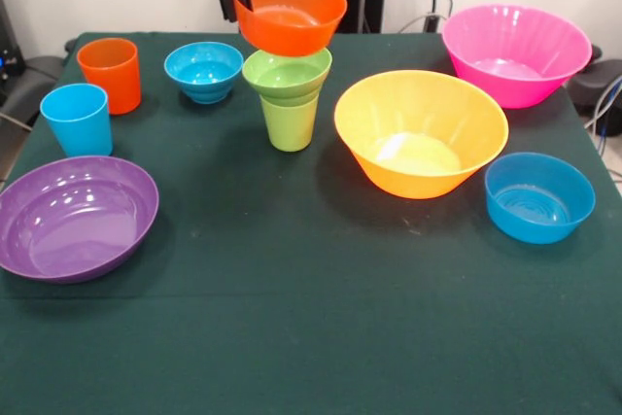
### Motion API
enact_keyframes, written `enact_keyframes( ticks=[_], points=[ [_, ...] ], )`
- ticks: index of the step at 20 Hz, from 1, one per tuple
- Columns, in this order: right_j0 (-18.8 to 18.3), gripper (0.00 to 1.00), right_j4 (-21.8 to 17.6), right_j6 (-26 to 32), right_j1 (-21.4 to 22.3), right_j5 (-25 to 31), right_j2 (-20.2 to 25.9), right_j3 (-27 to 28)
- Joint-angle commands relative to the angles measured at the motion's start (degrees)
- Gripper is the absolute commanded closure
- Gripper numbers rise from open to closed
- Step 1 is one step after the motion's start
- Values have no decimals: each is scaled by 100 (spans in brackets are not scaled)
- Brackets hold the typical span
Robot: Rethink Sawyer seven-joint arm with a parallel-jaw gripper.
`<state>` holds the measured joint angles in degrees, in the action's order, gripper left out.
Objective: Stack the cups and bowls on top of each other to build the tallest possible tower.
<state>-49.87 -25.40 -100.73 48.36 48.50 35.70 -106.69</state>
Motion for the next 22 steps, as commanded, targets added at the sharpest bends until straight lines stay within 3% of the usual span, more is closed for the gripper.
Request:
enact_keyframes(
  ticks=[1,22],
  points=[
    [47,100,-619,1014,-98,-21,117,-431],
    [388,100,-1223,403,-748,-445,-51,51]
  ],
)
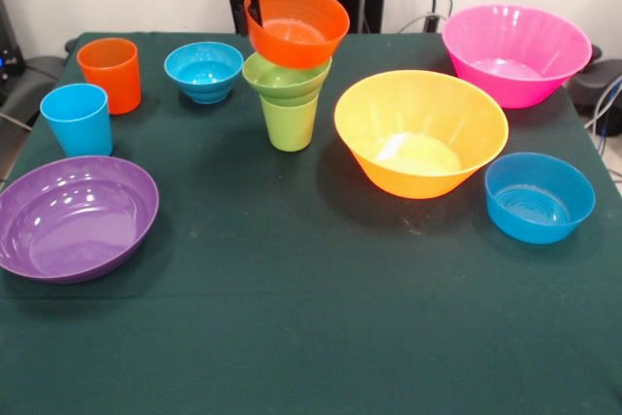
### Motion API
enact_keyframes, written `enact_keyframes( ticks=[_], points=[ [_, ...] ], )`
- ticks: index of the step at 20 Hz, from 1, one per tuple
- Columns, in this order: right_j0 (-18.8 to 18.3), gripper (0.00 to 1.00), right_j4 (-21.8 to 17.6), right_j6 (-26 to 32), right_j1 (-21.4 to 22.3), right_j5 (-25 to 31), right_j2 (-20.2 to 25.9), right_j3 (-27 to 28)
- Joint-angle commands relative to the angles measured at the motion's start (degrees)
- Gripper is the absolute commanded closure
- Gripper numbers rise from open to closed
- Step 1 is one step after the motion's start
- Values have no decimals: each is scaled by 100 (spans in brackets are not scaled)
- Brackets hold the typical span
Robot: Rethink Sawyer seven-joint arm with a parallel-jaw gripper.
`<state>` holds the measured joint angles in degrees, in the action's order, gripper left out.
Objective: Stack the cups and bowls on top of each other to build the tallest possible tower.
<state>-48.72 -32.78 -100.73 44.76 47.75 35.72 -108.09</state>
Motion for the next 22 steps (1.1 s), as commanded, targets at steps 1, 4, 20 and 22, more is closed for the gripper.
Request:
enact_keyframes(
  ticks=[1,4,20,22],
  points=[
    [277,100,-487,396,-399,-365,-51,202],
    [246,100,-489,420,-382,-342,-30,190],
    [306,100,-639,366,-481,-344,-129,294],
    [312,100,-650,367,-482,-332,-141,306]
  ],
)
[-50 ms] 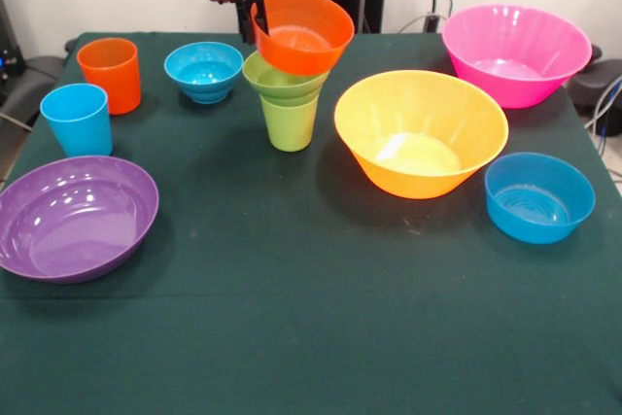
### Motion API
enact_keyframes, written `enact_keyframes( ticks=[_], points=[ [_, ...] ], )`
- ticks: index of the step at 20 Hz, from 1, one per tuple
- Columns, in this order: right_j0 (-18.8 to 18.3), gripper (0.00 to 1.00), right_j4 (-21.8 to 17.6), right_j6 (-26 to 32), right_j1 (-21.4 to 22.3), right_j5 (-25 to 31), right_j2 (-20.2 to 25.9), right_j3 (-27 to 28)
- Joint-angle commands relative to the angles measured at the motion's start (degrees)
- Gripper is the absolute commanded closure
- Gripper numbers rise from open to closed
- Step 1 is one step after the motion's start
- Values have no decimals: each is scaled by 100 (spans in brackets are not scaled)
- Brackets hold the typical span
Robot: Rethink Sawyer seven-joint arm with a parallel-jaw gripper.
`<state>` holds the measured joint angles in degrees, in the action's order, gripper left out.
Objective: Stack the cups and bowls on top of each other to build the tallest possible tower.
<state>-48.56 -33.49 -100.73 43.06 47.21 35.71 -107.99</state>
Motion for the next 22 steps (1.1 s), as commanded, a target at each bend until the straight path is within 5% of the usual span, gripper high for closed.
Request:
enact_keyframes(
  ticks=[1,22],
  points=[
    [298,100,-587,367,-314,-279,-146,300],
    [282,100,-842,428,-540,-262,-193,522]
  ],
)
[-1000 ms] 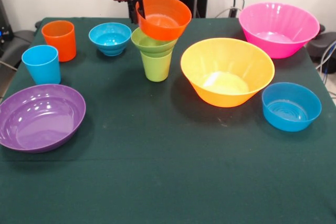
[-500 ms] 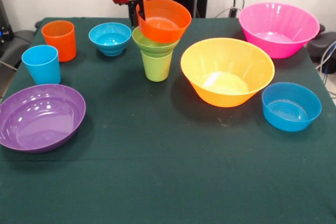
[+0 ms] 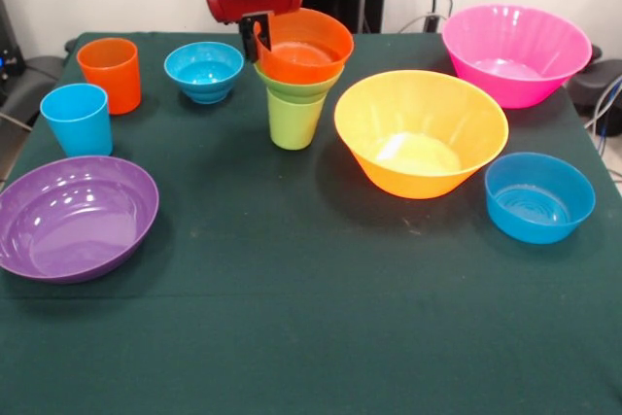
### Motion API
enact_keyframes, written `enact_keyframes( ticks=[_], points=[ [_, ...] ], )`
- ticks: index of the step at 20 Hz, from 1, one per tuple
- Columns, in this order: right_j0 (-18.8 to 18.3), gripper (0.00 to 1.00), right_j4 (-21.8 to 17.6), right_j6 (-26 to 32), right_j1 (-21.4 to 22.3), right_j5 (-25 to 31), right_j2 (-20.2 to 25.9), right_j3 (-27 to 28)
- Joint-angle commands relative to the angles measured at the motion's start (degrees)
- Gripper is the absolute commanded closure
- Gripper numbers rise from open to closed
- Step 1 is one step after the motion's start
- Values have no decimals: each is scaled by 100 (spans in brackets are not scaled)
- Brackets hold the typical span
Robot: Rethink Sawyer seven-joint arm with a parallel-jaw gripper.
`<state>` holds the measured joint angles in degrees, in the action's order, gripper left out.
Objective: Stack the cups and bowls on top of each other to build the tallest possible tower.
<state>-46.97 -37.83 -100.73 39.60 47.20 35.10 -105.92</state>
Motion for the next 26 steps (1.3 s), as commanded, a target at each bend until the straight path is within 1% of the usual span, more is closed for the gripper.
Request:
enact_keyframes(
  ticks=[1,6,18,26],
  points=[
    [96,100,-383,455,-164,-240,-107,291],
    [1,100,-328,536,-61,-230,-40,181],
    [21,100,-129,474,189,-89,44,73],
    [67,100,-144,417,131,-124,19,132]
  ],
)
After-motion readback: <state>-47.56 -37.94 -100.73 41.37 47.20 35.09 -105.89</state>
